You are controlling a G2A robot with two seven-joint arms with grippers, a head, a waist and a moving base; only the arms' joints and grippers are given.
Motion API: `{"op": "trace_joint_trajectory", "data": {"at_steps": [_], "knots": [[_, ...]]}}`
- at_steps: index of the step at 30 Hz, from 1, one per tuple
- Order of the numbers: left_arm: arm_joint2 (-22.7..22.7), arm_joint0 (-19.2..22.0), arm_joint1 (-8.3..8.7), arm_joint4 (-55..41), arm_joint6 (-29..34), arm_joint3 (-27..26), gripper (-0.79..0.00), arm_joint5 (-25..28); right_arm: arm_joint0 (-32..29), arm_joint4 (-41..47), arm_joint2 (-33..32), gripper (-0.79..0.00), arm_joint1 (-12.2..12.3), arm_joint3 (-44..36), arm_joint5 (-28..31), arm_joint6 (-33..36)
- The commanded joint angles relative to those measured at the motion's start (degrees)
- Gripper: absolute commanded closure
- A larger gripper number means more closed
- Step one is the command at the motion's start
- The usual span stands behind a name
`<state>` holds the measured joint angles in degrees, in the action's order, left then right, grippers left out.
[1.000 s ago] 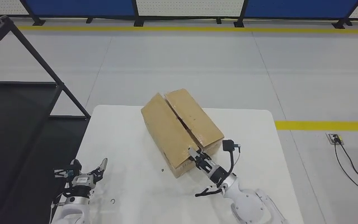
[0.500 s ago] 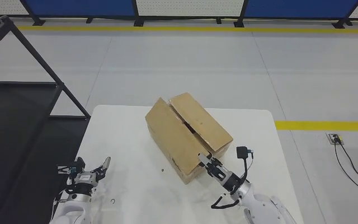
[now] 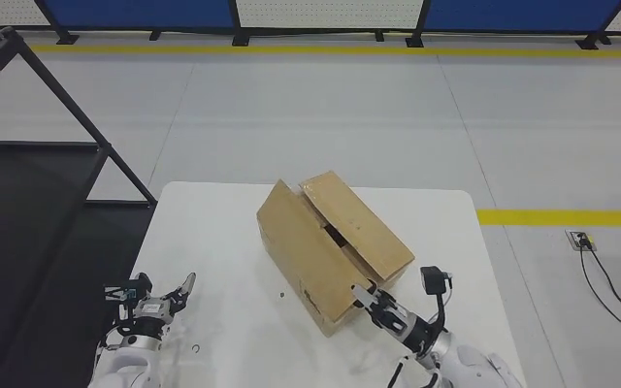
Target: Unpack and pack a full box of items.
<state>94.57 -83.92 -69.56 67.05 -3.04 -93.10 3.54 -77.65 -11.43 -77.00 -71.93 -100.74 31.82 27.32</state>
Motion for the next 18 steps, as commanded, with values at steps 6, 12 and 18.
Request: {"op": "trace_joint_trajectory", "data": {"at_steps": [6,12,18], "knots": [[-0.1,-0.1,0.00,-0.2,0.2,-0.1,-0.785,0.5,-0.9,1.4,-0.8,0.000,0.6,0.4,4.3,2.7],[-0.5,0.1,0.31,5.1,-2.3,0.2,-0.785,3.2,-0.4,7.1,-1.5,0.000,1.4,2.8,10.2,7.5],[-0.2,2.4,0.68,6.2,-2.6,1.3,-0.785,7.6,0.0,11.3,-2.7,0.000,2.4,4.6,13.7,13.1]]}}
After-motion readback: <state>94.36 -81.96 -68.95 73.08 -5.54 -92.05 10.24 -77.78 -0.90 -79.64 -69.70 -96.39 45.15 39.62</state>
